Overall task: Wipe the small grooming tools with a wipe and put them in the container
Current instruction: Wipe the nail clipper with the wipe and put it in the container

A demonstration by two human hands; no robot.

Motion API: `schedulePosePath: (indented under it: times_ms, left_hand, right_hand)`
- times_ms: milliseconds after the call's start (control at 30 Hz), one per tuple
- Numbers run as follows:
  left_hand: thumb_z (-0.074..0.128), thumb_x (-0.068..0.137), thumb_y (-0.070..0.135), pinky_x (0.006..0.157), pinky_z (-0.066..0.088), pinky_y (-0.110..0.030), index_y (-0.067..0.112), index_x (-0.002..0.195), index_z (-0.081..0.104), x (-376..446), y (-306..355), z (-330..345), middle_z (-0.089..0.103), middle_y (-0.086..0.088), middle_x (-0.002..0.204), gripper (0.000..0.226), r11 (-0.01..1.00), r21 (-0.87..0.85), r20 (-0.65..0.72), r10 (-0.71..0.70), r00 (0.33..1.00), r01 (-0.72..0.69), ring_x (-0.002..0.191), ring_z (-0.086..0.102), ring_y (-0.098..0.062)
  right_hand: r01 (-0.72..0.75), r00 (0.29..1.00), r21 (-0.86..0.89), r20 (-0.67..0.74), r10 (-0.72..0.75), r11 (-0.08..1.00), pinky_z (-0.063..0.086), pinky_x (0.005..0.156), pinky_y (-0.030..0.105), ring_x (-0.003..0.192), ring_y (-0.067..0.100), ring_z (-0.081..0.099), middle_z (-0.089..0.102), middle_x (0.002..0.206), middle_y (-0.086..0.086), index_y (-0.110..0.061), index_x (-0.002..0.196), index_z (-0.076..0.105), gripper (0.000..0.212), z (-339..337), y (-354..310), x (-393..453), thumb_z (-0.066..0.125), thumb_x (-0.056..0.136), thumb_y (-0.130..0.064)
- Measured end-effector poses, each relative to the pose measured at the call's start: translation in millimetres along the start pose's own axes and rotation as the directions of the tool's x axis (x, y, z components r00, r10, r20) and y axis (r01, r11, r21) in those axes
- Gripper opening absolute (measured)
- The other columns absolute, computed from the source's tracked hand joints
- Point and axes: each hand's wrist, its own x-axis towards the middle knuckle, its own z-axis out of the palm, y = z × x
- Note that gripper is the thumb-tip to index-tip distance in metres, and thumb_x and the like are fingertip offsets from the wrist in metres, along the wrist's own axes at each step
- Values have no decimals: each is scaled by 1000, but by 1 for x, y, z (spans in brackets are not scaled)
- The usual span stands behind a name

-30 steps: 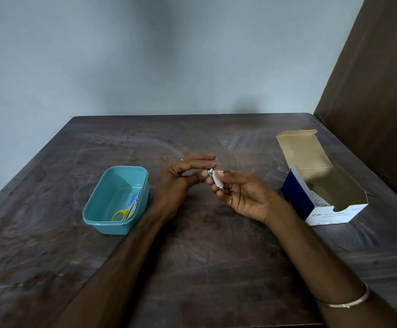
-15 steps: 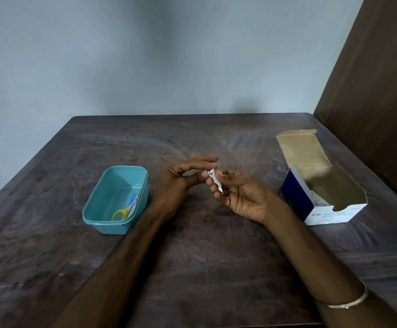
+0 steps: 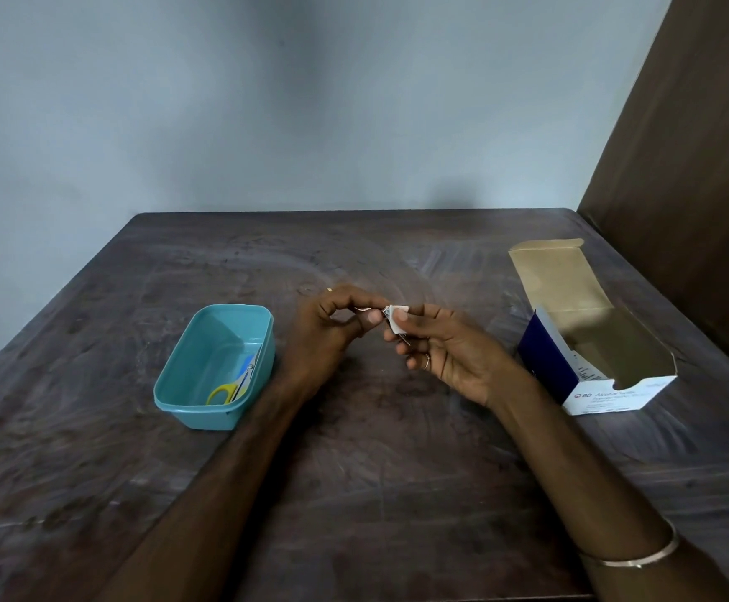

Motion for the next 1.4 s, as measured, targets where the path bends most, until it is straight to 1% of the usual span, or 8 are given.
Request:
schedulePosePath:
  times_ms: [133, 367, 633, 767, 867, 1000, 1200, 1400]
  left_hand:
    - [71, 85, 1, 73, 52, -25, 19, 89, 74, 0, 1, 1, 69, 12, 84, 19, 999, 48, -41, 0, 999, 2, 83, 63, -6]
    - [69, 87, 2, 62, 53, -26, 14, 89, 73, 0, 4, 1, 69, 7, 87, 13, 998, -17, -137, -64, 989, 63, 77, 62, -2]
    - [69, 87, 2, 63, 55, -38, 11, 91, 74, -1, 5, 2, 71, 2, 90, 11, 999, 3, -119, -40, 992, 40, 79, 64, -7]
    - [71, 86, 5, 65, 55, -30, 9, 98, 76, -1, 3, 2, 74, 3, 94, 14, 999, 28, -142, -35, 989, 39, 83, 66, -4]
    - [72, 84, 4, 75, 52, -15, 12, 100, 77, 0, 3, 1, 74, 15, 93, 19, 998, 63, -146, 1, 989, 9, 90, 68, 3]
    - [72, 82, -2, 79, 47, -9, 13, 94, 76, -1, 4, 1, 73, 26, 84, 20, 987, 143, -115, 94, 989, -77, 85, 68, 5]
    - [69, 83, -4, 72, 48, -13, 14, 88, 76, -2, 2, 6, 74, 18, 79, 20, 998, 49, -104, 35, 994, -30, 77, 67, 3]
    - [68, 85, -4, 67, 50, -16, 2, 97, 75, -5, 1, 14, 76, 2, 84, 16, 998, -61, -143, 2, 990, -11, 78, 69, -4]
  right_hand:
    - [55, 997, -75, -53, -59, 996, 51, 47, 21, 56, 13, 62, 71, 76, 11, -5, 98, 70, 20, 0, 2, 2, 72, 82, -17]
    - [120, 993, -35, -2, -120, 992, 61, 65, 27, 70, 21, 74, 75, 85, 17, 2, 108, 66, 21, -1, 0, -1, 63, 88, 7]
    - [159, 986, -87, -34, -163, 983, 60, 60, 26, 64, 19, 72, 75, 80, 14, -1, 100, 68, 15, 0, 3, 2, 67, 86, 4]
    - [166, 986, -75, -10, -167, 983, 62, 66, 28, 71, 22, 74, 75, 84, 16, 1, 105, 66, 20, -3, 3, 2, 63, 87, 8]
    - [167, 986, -69, -8, -168, 983, 62, 69, 31, 72, 23, 74, 75, 84, 15, 1, 106, 65, 19, -4, 5, 4, 62, 88, 8]
    - [162, 986, -72, -32, -165, 984, 61, 63, 30, 71, 23, 74, 72, 83, 15, 5, 109, 64, 21, -3, 7, 6, 64, 88, 4]
    - [184, 979, -137, -57, -193, 973, 57, 54, 29, 69, 20, 70, 69, 79, 10, -1, 105, 67, 18, -4, 10, 7, 67, 87, -1]
    - [207, 975, -18, -83, -208, 978, 59, 60, 29, 80, 24, 76, 73, 90, 13, -3, 97, 69, 12, 0, 16, 11, 65, 88, 4]
